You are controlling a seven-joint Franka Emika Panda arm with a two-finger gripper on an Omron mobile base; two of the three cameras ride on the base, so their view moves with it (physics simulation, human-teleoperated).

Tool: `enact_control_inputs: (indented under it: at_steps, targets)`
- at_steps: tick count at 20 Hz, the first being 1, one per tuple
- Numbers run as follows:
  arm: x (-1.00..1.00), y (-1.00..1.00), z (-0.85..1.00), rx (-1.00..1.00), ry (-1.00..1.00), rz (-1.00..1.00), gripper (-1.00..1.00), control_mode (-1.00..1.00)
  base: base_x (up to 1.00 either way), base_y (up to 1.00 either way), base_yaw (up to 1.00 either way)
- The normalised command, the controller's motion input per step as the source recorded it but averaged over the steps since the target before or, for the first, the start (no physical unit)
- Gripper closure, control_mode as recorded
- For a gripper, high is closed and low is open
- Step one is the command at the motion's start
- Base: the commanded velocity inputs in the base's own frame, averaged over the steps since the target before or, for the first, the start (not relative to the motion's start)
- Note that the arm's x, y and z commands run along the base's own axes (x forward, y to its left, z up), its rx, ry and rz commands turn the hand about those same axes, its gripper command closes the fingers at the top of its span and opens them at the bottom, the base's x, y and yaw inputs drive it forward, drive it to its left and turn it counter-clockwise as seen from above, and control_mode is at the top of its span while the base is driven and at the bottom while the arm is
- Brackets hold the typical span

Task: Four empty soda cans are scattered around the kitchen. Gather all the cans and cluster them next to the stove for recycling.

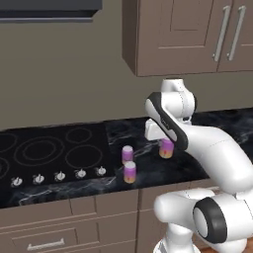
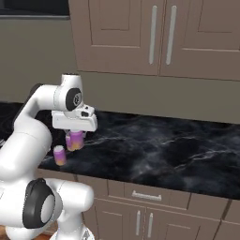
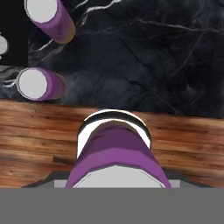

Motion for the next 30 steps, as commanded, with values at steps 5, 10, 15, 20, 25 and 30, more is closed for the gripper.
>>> enact_control_inputs:
  at_steps: [5, 10, 15, 20, 25, 30]
  targets:
    - [0.0, 0.0, 0.0, 0.0, 0.0, 0.0, 1.0, 1.0, 0.42, -0.24, 0.11]
    - [0.0, 0.0, 0.0, 0.0, 0.0, 0.0, 1.0, 1.0, 0.32, -0.25, 0.09]
    - [0.0, 0.0, 0.0, 0.0, 0.0, 0.0, 1.0, 1.0, 0.2, -0.24, 0.07]
    - [0.0, 0.0, 0.0, 0.0, 0.0, 0.0, 1.0, 1.0, 0.19, -0.21, 0.06]
    - [0.19, -0.29, -0.02, 0.02, 0.0, 0.06, 1.0, -1.0, 0.0, 0.0, 0.0]
    - [0.17, -0.25, -0.13, 0.0, 0.0, 0.1, 1.0, -1.0, 0.0, 0.0, 0.0]
